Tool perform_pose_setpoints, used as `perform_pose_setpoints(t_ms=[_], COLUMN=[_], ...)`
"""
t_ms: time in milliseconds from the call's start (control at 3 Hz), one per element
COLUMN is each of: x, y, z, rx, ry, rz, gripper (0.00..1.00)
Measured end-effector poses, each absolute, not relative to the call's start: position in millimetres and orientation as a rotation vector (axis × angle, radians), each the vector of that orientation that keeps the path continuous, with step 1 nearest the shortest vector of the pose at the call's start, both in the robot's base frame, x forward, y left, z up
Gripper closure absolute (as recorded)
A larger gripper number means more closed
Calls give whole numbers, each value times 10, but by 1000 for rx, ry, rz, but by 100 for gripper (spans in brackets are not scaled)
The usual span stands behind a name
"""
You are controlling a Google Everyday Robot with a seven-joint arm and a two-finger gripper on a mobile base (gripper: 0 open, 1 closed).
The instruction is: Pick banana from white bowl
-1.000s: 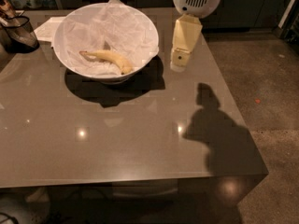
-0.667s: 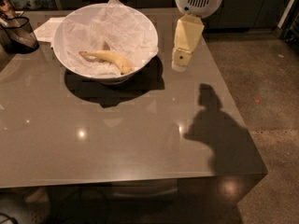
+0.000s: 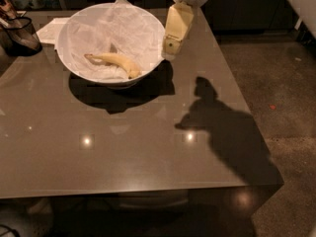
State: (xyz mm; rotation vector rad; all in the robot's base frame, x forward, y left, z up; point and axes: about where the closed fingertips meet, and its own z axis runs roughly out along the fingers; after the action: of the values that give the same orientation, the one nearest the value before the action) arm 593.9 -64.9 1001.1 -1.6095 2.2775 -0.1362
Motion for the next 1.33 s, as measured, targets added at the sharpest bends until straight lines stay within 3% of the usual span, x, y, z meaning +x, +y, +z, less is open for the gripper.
perform_pose_setpoints(t_ms=[333, 1000, 1333], x=[6176, 6492, 6534], y=[-470, -179, 24], z=[10007, 9850, 9786], rx=[-1594, -1595, -1645], ry=[2294, 2326, 2310], rz=[-77, -24, -24], gripper=[0, 23, 21])
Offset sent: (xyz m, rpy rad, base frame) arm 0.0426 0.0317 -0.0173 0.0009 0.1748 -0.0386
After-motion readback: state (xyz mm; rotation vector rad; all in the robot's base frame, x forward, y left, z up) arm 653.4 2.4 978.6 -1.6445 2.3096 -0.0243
